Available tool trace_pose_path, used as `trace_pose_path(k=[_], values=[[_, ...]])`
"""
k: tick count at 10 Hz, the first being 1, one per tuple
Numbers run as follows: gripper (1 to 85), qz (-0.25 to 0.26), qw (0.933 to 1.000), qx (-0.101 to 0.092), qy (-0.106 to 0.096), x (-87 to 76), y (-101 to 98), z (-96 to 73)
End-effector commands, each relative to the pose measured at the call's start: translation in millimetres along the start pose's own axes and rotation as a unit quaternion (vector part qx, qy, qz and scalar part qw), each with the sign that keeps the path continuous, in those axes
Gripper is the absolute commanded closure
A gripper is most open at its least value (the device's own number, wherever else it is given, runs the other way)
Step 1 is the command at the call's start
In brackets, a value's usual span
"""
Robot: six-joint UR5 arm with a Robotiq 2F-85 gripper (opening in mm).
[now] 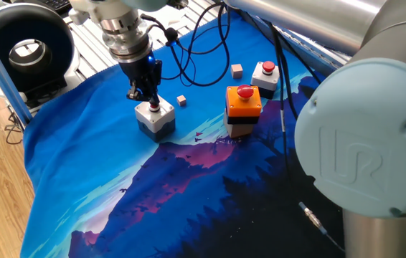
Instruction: Press three buttons from left to right in sequence
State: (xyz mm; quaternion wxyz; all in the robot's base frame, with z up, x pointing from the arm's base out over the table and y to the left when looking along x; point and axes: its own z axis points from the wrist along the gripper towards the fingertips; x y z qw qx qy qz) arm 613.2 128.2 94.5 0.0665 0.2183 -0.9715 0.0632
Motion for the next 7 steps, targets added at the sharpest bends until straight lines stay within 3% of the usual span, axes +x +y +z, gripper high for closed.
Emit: trace_pose_path(k=[1, 7], values=[[84.7, -0.001, 1.0000, -0.007, 0.003, 0.7, 4.3, -1.9], [84.7, -0.017, 0.9997, -0.004, 0.019, 5.5, 1.4, 1.0]])
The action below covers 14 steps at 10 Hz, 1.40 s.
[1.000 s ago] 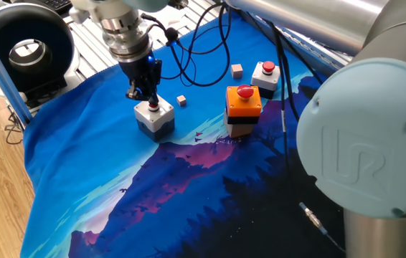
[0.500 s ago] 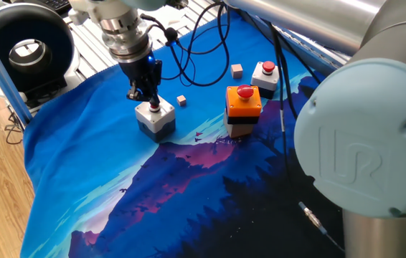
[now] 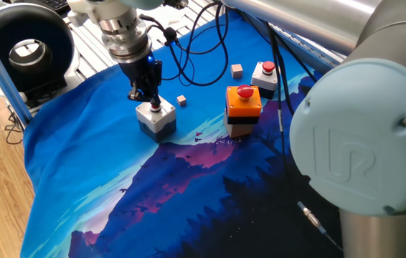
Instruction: Press three buttons from left to right in sequence
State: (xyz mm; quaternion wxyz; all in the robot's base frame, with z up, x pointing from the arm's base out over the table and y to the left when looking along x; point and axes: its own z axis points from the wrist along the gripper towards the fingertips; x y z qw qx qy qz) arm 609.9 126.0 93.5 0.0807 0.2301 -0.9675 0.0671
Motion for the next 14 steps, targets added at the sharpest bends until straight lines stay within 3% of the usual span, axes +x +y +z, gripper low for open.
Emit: trace_pose_path(k=[1, 14], values=[[84.7, -0.004, 1.0000, -0.007, 0.006, 1.9, 2.9, -1.9], [84.7, -0.023, 0.9995, -0.008, 0.022, -9.8, 4.9, 5.3]])
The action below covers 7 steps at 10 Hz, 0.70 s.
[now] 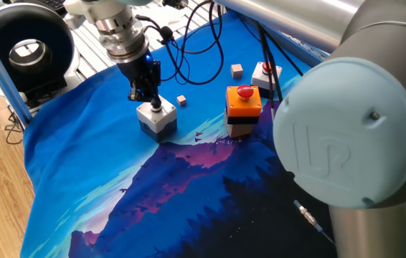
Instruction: Press three buttons from left to right in sequence
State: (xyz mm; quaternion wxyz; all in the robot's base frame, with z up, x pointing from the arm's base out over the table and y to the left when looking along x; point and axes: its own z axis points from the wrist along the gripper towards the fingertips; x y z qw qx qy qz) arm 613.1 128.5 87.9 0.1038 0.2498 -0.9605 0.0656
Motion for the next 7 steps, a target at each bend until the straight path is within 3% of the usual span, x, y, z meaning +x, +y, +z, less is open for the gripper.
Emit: trace_pose_path(k=[1, 2, 4, 6, 7], values=[[84.7, 0.004, 1.0000, 0.000, 0.005, -7.6, 6.7, -2.9], [84.7, 0.010, 0.9999, 0.000, 0.011, -11.9, 12.8, -9.4], [84.7, -0.002, 0.9993, -0.037, -0.010, -19.1, 18.5, -4.1], [84.7, -0.013, 0.9992, -0.037, -0.008, -10.2, 2.1, -6.6], [84.7, -0.012, 0.9994, -0.032, 0.006, -2.3, -5.1, -21.3]])
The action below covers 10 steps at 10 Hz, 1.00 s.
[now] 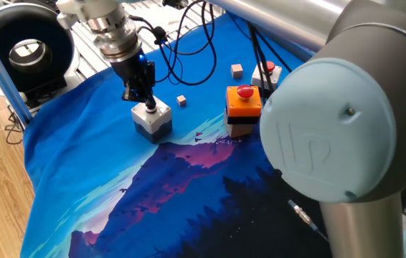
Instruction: Press three buttons from left to right in sequence
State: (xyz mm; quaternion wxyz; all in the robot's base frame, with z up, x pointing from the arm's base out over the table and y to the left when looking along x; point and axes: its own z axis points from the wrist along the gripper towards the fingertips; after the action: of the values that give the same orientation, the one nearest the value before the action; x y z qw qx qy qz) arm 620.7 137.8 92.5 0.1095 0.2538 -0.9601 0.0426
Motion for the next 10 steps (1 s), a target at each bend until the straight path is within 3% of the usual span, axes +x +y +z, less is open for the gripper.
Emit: trace_pose_path(k=[1, 3, 4, 5, 7, 8, 9, 10], values=[[84.7, 0.003, 0.9999, -0.007, 0.012, 11.2, -7.0, -32.5], [84.7, 0.017, 0.9993, -0.033, -0.003, 13.7, 4.0, -47.3], [84.7, 0.016, 0.9994, -0.030, 0.000, 21.9, -3.0, -53.9], [84.7, 0.028, 0.9988, -0.038, -0.017, 22.8, -6.1, -61.6], [84.7, 0.080, 0.9922, -0.028, -0.092, 3.0, -23.6, -75.2], [84.7, 0.110, 0.9861, -0.035, -0.120, -7.7, -27.3, -80.0], [84.7, 0.138, 0.9752, -0.040, -0.168, -28.6, -36.4, -87.1], [84.7, 0.153, 0.9664, -0.029, -0.204, -42.5, -52.4, -93.4]])
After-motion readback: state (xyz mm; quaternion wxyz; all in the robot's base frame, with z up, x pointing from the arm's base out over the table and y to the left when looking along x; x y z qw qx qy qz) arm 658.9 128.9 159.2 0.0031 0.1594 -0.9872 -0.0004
